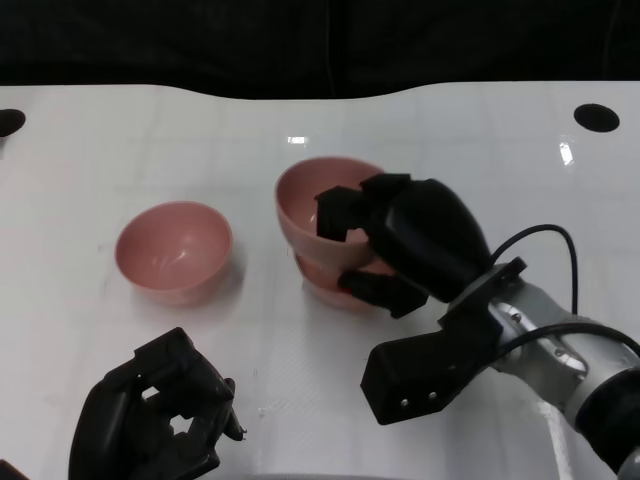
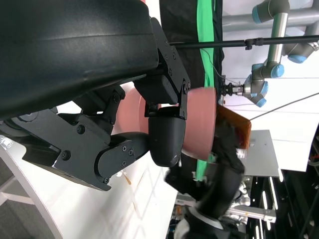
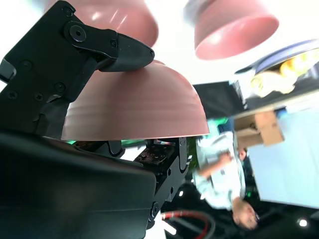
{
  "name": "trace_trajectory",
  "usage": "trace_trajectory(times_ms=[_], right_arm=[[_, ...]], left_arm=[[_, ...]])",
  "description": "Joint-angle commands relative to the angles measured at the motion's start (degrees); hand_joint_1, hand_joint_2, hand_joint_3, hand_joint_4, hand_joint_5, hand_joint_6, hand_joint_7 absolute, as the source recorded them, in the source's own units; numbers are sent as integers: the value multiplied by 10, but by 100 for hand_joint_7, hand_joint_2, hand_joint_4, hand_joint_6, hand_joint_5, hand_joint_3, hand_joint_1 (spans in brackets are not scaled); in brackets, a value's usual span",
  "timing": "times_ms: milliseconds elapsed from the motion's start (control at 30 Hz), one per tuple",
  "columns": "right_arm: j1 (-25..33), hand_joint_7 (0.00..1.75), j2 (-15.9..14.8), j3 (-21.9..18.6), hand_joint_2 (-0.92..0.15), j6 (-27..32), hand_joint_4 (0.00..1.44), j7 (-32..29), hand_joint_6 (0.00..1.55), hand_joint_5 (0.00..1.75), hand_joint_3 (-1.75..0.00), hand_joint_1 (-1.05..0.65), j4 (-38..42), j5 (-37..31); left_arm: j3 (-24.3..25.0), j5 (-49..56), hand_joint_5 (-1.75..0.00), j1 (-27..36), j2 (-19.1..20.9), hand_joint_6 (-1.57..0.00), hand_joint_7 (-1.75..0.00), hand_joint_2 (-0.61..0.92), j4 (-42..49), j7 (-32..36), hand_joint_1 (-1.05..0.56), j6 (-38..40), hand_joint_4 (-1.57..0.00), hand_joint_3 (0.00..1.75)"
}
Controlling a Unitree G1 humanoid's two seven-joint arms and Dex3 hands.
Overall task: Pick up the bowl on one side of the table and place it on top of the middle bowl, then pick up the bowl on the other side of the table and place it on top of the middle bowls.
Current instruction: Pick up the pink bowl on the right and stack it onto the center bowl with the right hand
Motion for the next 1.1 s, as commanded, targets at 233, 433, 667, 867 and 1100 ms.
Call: trace_trajectory(times_ms=[233, 433, 667, 867, 1100], right_arm=[[-42, 175, 7, 18, -37, -1, 94, -28, 74, 175, -124, -21, 73, -13], [-58, 175, 13, 27, -41, 5, 91, -29, 71, 175, -117, -20, 118, -20], [-76, 175, 29, 37, -46, 13, 89, -36, 69, 175, -111, -21, 173, -21], [-90, 175, 37, 50, -46, 24, 88, -52, 69, 175, -112, -22, 205, -27], [-101, 106, 52, 59, -57, 35, 83, -50, 86, 164, -84, -22, 239, -19]], left_arm=[[0, 3, -162, 2, 4, -80, -142, 61, -3, 3, -12, -8, -81, 94], [-1, 0, -162, 2, 4, -80, -141, 62, -2, -1, -12, -10, -82, 94], [-1, 0, -161, 3, 4, -81, -139, 63, -4, 1, -12, -8, -83, 92], [-3, -3, -161, 5, 2, -82, -138, 63, -9, 2, -12, -2, -83, 91], [-4, -5, -161, 5, 1, -82, -138, 66, -7, 0, -12, -4, -83, 86]])
